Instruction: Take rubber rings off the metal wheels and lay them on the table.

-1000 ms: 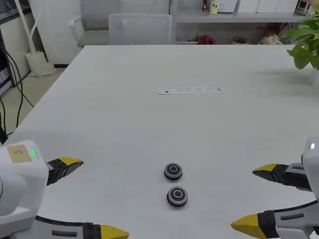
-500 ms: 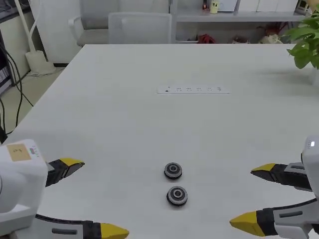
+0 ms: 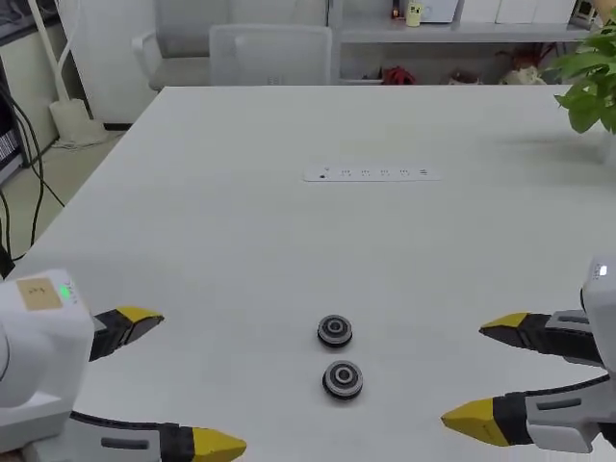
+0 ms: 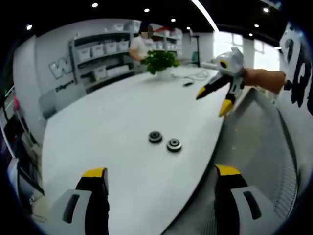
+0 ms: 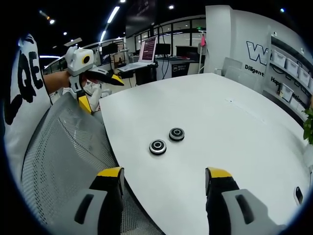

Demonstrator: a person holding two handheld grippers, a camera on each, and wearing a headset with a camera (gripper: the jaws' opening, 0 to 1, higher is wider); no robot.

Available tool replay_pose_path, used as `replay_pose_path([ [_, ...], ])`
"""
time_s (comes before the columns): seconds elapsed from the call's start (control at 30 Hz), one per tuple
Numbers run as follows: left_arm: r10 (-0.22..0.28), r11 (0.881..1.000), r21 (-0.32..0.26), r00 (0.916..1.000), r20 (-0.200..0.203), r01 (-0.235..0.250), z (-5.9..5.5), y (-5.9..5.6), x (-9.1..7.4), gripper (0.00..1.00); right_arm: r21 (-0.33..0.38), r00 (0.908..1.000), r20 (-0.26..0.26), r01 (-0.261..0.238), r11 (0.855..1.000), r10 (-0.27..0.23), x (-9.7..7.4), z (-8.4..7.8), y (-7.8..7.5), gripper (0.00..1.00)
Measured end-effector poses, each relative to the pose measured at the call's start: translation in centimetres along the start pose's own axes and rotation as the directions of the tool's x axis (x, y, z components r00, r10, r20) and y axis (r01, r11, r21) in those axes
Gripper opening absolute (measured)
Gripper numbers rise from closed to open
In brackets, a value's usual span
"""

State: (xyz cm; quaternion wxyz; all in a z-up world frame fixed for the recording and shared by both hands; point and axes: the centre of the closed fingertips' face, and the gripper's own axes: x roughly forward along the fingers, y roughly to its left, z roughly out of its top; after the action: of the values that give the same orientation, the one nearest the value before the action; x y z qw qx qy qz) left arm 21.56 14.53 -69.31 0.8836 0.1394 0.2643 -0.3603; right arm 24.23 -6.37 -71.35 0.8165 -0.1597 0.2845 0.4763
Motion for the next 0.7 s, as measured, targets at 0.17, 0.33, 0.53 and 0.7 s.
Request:
replay_pose_path([
  [0.17,0.003,1.0,0.007,1.0,0.003,-0.003,0.3,0.3,0.1,0.9,-0.004,0.9999,0.011,-0.001,1.0,0.001,0.1,0.6,-0.1,0.64],
  [0.33,0.005,1.0,0.016,1.0,0.006,-0.005,0.6,0.6,0.3,0.9,-0.005,0.9997,0.023,-0.003,1.0,0.003,0.1,1.1,-0.4,0.62],
  [0.53,0.007,1.0,0.023,0.9999,0.013,-0.008,0.9,0.9,0.6,0.88,-0.002,0.9995,0.031,-0.002,1.0,0.002,0.2,1.5,-0.9,0.61],
  [0.7,0.005,0.999,0.044,0.9999,0.014,-0.005,1.0,1.0,0.9,0.85,-0.004,0.9991,0.041,-0.001,1.0,0.002,0.3,2.0,-1.2,0.59],
])
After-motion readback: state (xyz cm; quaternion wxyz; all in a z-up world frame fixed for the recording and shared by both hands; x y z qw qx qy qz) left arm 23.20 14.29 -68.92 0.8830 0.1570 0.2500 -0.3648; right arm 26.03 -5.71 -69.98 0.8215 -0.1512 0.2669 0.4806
